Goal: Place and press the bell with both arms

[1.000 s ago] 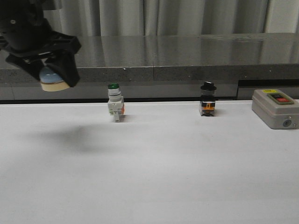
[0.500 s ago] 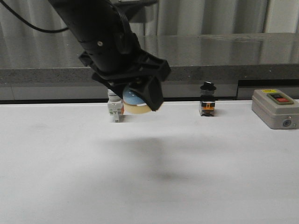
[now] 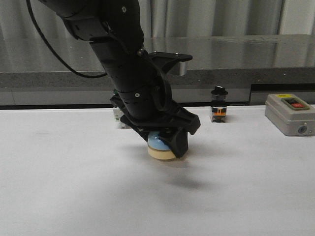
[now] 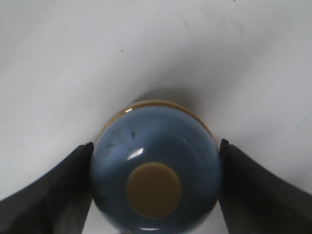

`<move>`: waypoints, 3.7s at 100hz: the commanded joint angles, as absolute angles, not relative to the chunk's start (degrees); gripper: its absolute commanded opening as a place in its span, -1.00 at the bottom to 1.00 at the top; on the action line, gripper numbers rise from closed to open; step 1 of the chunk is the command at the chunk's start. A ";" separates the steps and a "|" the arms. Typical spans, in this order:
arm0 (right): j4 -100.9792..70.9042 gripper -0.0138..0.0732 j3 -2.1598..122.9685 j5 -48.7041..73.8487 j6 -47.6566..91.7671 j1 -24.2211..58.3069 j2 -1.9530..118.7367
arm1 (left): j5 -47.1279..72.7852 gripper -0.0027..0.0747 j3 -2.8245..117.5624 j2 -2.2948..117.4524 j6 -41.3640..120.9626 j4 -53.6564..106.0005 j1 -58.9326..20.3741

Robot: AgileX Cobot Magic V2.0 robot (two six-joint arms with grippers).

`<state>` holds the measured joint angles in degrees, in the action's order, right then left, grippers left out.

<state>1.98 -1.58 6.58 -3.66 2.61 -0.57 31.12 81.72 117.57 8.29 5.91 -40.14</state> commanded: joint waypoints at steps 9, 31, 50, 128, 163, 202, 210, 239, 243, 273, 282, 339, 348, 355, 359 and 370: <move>2.51 -0.82 -0.73 1.70 -3.40 2.20 -1.53 | 29.74 -0.29 83.53 114.58 8.23 6.63 -40.61; 2.51 -0.82 -0.73 1.70 -3.40 2.20 -1.53 | 29.74 0.35 83.53 114.58 8.23 6.63 -40.61; 2.51 -0.82 -0.73 1.70 -3.40 2.20 -1.53 | 29.74 0.52 83.53 114.58 8.23 6.63 -40.61; 2.51 -0.82 -0.73 1.70 -3.40 2.20 -1.53 | 28.24 0.51 80.98 98.46 7.56 6.63 -37.90; 2.51 -0.82 -0.73 1.70 -3.40 2.20 -1.53 | 17.35 0.51 61.22 78.48 4.70 6.63 -26.06; 2.51 -0.82 -0.73 1.70 -3.40 2.20 -1.53 | 14.69 0.51 41.94 51.97 4.57 7.31 -9.72; 2.51 -0.82 -0.73 1.70 -3.40 2.20 -1.53 | 14.80 0.51 38.73 46.55 4.57 7.45 -8.29; 2.51 -0.82 -0.73 1.70 -3.40 2.20 -1.53 | 17.41 0.04 31.39 27.73 4.57 7.45 -7.75; 2.51 -0.82 -0.73 1.70 -3.40 2.20 -1.53 | 17.82 -0.12 30.84 26.09 4.57 7.45 -7.75; 2.51 -0.82 -0.73 1.70 -3.40 2.20 -1.53 | 19.00 -0.98 29.66 20.41 4.57 7.45 -7.75; 2.51 -0.82 -0.73 1.70 -3.40 2.20 -1.53 | 19.00 -0.98 29.66 20.60 4.57 7.45 -7.75; 2.51 -0.82 -0.73 1.70 -3.40 2.20 -1.53 | 17.52 -0.98 29.29 20.60 4.57 6.83 -7.75; 2.51 -0.82 -0.73 1.70 -3.40 2.20 -1.53 | 14.61 -0.98 27.32 20.02 4.57 5.98 -7.75; 2.51 -0.82 -0.73 1.70 -3.40 2.20 -1.53 | 11.69 -0.98 24.50 18.66 4.57 4.86 -7.75; 2.51 -0.82 -0.73 1.70 -3.40 2.20 -1.53 | 10.12 -0.98 22.53 17.30 4.57 3.37 -7.75; 2.51 -0.82 -0.73 1.70 -3.40 2.20 -1.53 | 8.11 -0.98 16.82 13.56 4.57 0.00 -7.66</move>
<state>1.98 -1.58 6.58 -3.66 2.61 -0.57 14.62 18.89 15.66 5.13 2.49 -7.83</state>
